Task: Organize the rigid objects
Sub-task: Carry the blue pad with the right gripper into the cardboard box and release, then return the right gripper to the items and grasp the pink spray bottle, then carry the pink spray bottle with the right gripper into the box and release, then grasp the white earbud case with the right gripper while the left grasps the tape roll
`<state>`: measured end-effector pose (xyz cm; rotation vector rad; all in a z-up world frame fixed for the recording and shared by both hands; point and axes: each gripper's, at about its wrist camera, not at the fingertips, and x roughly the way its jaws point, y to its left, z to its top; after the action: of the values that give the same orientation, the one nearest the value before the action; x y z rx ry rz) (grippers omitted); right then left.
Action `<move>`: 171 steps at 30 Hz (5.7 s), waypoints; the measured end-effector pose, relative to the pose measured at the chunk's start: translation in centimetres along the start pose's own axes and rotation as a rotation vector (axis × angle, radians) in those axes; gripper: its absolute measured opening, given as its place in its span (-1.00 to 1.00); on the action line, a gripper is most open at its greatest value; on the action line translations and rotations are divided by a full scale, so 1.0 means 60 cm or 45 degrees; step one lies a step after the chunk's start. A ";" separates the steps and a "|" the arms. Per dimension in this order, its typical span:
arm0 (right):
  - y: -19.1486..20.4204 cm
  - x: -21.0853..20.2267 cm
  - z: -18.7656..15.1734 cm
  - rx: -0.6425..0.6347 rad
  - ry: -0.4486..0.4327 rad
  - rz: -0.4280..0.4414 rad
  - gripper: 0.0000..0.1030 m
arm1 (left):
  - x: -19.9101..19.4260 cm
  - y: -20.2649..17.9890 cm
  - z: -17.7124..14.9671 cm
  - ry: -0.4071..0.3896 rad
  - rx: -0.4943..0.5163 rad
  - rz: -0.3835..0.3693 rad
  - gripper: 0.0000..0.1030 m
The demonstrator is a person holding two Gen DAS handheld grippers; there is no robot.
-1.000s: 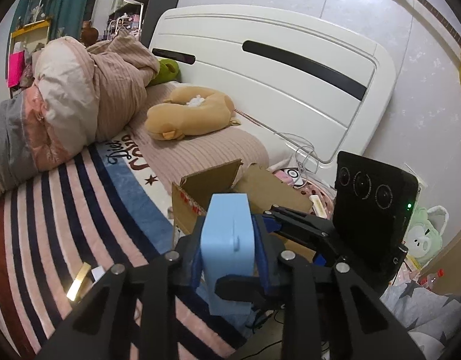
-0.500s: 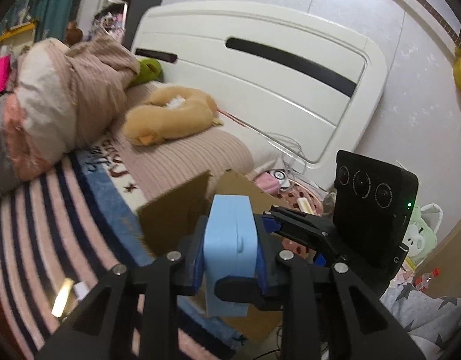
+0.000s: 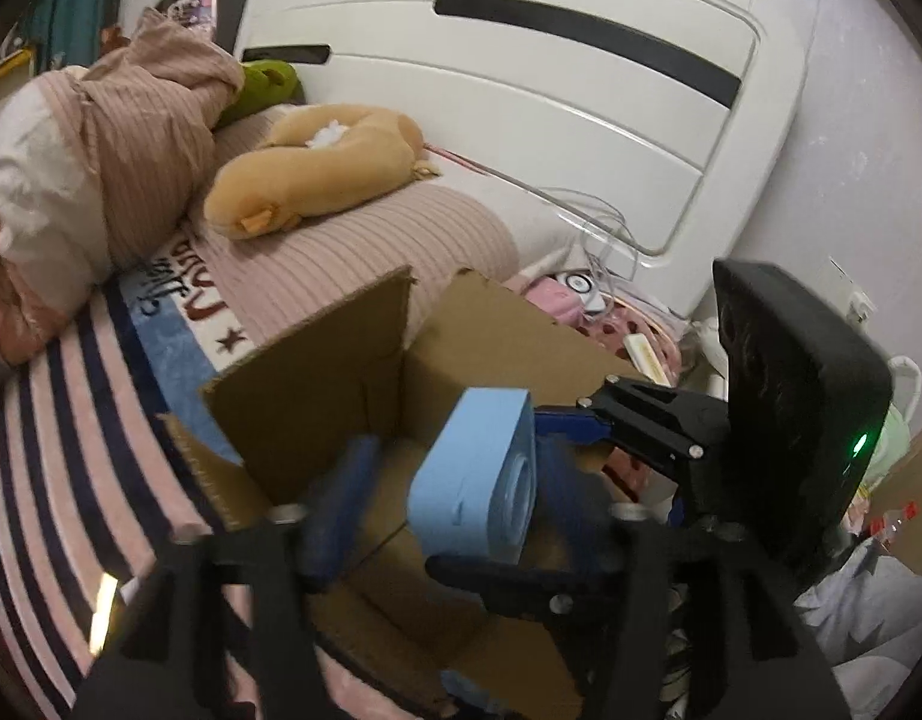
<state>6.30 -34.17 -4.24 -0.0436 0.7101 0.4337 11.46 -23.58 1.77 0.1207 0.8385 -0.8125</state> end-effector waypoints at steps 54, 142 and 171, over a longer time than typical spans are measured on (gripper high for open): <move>0.354 0.373 -0.113 -0.387 0.709 0.232 -0.47 | -0.256 0.379 -0.468 -0.277 -0.633 0.571 0.91; 0.305 0.083 0.004 -0.351 0.071 0.237 0.01 | -0.251 0.275 -0.304 -0.299 -0.410 0.565 0.40; 0.249 0.312 -0.101 -0.333 0.403 0.015 0.07 | -0.036 0.356 -0.383 -0.015 -0.522 0.449 0.01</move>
<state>9.19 -14.76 -19.25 -0.3611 0.9613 0.5353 11.04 1.79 -16.79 -0.0981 0.9242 -0.3009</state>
